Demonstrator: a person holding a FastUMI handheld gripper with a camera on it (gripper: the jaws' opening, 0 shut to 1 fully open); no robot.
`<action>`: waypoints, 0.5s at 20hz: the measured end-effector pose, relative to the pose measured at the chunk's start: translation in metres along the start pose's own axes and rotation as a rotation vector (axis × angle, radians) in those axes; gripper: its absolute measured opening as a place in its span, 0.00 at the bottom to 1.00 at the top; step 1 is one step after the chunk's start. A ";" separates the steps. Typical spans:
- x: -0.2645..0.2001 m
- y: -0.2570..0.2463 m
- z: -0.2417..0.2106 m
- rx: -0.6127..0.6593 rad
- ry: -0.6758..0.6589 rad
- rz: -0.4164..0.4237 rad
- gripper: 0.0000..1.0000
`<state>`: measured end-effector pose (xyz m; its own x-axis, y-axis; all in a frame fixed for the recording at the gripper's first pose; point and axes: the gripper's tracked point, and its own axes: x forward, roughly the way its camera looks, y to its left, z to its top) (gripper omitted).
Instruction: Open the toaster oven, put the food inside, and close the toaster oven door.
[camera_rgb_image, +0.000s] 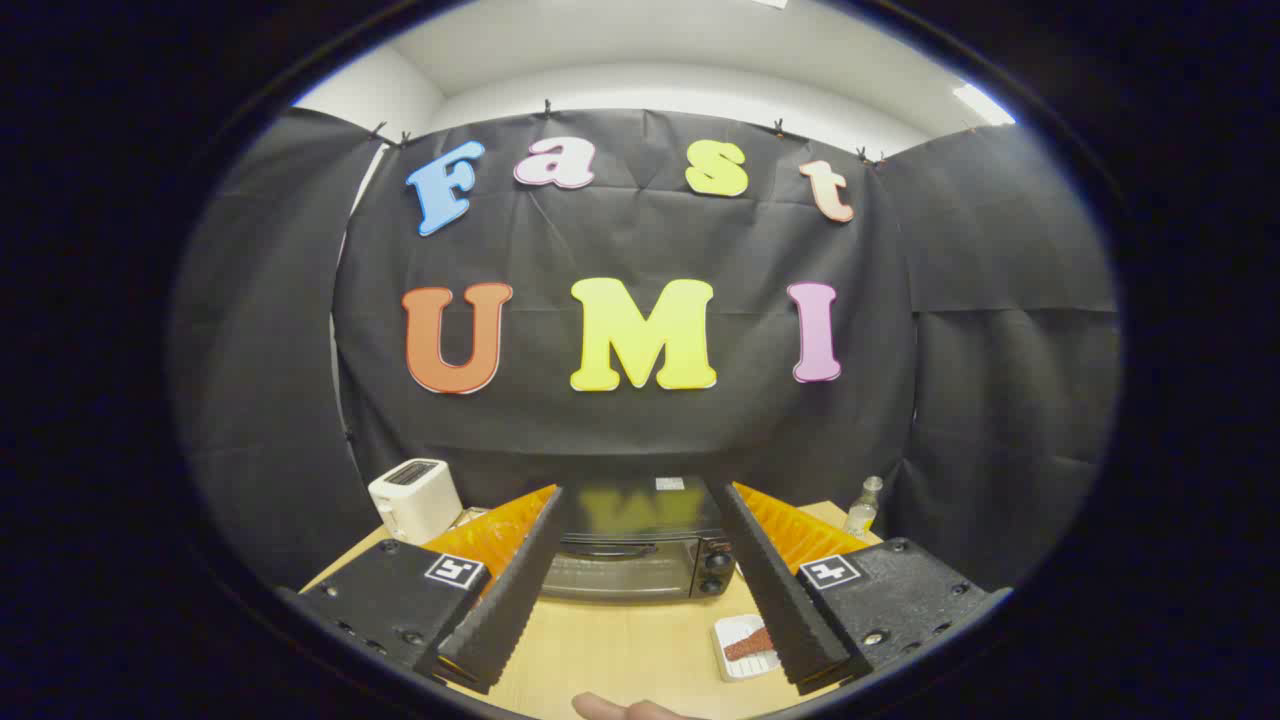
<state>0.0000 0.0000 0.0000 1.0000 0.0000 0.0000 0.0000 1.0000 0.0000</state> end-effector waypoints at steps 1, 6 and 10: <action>0.000 0.000 0.002 -0.001 -0.004 0.003 0.99; -0.001 -0.003 0.009 -0.010 -0.030 0.000 0.99; 0.002 -0.005 0.025 -0.020 -0.049 0.005 0.99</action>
<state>0.0017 -0.0047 0.0253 0.9988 0.0057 0.0486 -0.0047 0.9998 -0.0197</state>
